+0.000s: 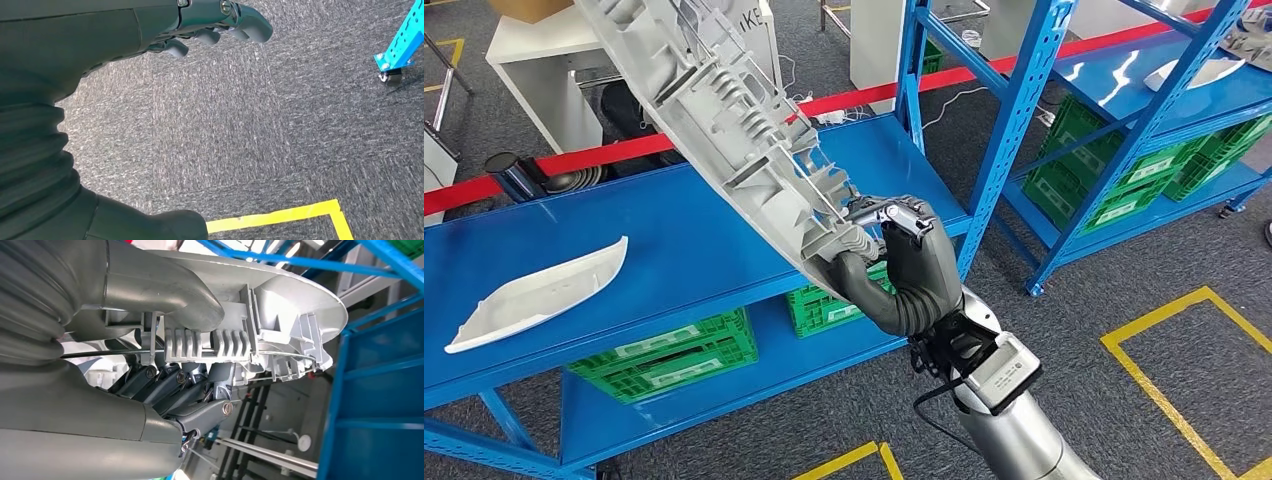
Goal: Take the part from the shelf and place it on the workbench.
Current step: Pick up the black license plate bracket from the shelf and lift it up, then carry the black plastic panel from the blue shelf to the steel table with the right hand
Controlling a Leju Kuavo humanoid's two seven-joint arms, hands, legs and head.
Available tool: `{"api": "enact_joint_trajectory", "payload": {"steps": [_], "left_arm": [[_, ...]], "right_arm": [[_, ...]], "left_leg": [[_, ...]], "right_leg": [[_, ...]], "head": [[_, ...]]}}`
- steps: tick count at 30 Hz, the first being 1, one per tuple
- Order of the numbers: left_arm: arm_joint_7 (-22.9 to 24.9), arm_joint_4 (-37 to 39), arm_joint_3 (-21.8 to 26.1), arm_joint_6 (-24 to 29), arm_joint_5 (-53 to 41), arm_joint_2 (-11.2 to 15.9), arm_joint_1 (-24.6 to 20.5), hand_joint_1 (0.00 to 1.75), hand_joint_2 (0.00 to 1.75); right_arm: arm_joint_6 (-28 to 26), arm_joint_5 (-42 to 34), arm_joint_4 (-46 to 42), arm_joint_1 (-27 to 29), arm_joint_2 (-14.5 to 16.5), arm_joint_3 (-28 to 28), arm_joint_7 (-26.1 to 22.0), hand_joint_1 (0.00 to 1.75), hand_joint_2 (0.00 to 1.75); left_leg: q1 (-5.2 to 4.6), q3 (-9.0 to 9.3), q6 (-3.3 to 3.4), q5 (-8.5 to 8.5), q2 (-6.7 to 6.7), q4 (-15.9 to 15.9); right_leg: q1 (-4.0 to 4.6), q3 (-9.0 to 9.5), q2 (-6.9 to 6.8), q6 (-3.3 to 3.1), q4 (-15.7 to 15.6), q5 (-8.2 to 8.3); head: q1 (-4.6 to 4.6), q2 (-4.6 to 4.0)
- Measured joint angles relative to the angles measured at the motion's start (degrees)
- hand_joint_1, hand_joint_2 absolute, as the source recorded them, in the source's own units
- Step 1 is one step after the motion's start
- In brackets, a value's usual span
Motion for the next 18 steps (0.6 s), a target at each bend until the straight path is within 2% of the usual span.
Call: {"api": "enact_joint_trajectory", "payload": {"steps": [2,4,5,7,8,9,10,12,13,14,15,18], "left_arm": [[0.0,0.0,0.0,0.2,0.0,0.0,0.0,0.00,1.75],[0.0,0.0,0.0,0.3,0.0,-0.1,0.0,0.00,1.75],[0.0,0.0,0.0,0.3,0.0,-0.2,0.0,0.00,1.75],[0.0,0.0,0.0,0.3,0.0,-0.2,0.0,0.00,1.75],[0.0,0.0,0.0,0.3,0.0,-0.2,0.1,0.00,1.75],[0.1,0.0,0.0,0.3,0.0,-0.2,0.1,0.00,1.75],[0.1,0.0,0.0,0.3,0.0,-0.2,0.1,0.00,1.75],[0.2,0.0,0.0,0.3,0.0,-0.2,0.0,0.00,1.75],[0.2,0.0,0.0,0.3,0.0,-0.2,0.0,0.00,1.75],[0.2,0.0,0.0,0.3,0.0,-0.2,0.0,0.00,1.75],[0.2,0.0,0.0,0.3,0.0,-0.2,0.0,0.00,1.75],[0.1,0.0,0.0,0.3,0.0,-0.2,0.1,0.00,1.75]], "right_arm": [[0.0,-0.1,-0.8,0.0,-0.1,0.2,0.0,1.66,1.75],[-0.1,-0.1,-1.5,0.0,-0.1,0.3,0.0,1.66,1.75],[-0.1,-0.1,-1.7,0.0,-0.2,0.3,0.0,1.66,1.75],[-0.1,-0.1,-1.8,-0.1,-0.4,0.4,0.0,1.66,1.75],[-0.2,-0.1,-1.8,-0.1,-0.6,0.5,0.0,1.66,1.75],[-0.2,0.0,-1.8,-0.1,-0.7,0.5,0.0,1.66,1.75],[-0.2,0.1,-1.8,-0.1,-0.8,0.6,0.0,1.66,1.75],[-0.2,0.5,-1.8,-0.1,-0.9,0.6,0.0,1.66,1.75],[-0.3,0.6,-1.8,0.0,-1.0,0.7,0.0,1.66,1.75],[-0.3,0.6,-1.9,0.0,-1.0,0.7,0.0,1.66,1.75],[-0.3,0.6,-2.0,0.0,-1.0,0.7,0.0,1.66,1.75],[-0.3,0.7,-2.2,0.1,-1.1,0.8,0.0,1.66,1.75]], "left_leg": [[0.06,0.07,0.36,0.43,0.03,-0.2],[0.47,0.27,0.75,1.22,0.15,-0.8],[0.73,0.31,0.89,1.50,0.24,-1.1],[0.84,0.06,0.98,1.62,0.39,-1.1],[0.88,-0.10,0.97,1.61,0.45,-0.9],[0.95,-0.27,0.92,1.59,0.49,-0.7],[1.08,-0.43,0.81,1.52,0.49,-0.4],[1.46,-0.81,0.29,1.19,0.39,0.4],[1.55,-1.13,-0.10,0.99,0.28,0.8],[1.57,-1.42,-0.51,0.85,0.17,1.3],[1.49,-1.66,-0.90,0.79,0.06,1.5],[1.51,-2.07,-1.98,0.71,-0.07,1.9]], "right_leg": [[-0.04,0.03,-0.01,0.40,-0.1,0.22],[-0.03,-0.48,-0.01,0.90,1.1,-0.87],[-0.05,-1.39,-0.01,1.14,3.2,-2.42],[-0.35,-4.59,-0.01,1.65,10.9,-6.45],[-0.54,-6.04,-0.02,1.92,14.4,-7.71],[-0.74,-6.71,-0.03,2.16,16.3,-7.94],[-0.94,-6.19,-0.04,2.39,15.8,-7.05],[-1.37,-2.18,-0.14,2.89,8.8,-3.99],[-1.37,-0.20,-0.03,2.86,5.4,-2.89],[-1.34,1.08,0.10,2.63,3.0,-2.36],[-1.25,1.51,0.27,2.20,2.1,-2.51],[-1.17,0.89,0.40,0.56,2.0,-2.40]], "head": [[-0.01,-0.01],[0.17,-0.01],[0.34,-0.01],[0.65,-0.01],[0.69,-0.01],[0.69,-0.01],[0.69,-0.01],[0.71,-0.01],[0.77,-0.01],[0.84,-0.01],[0.87,-0.01],[0.90,-0.01]]}}
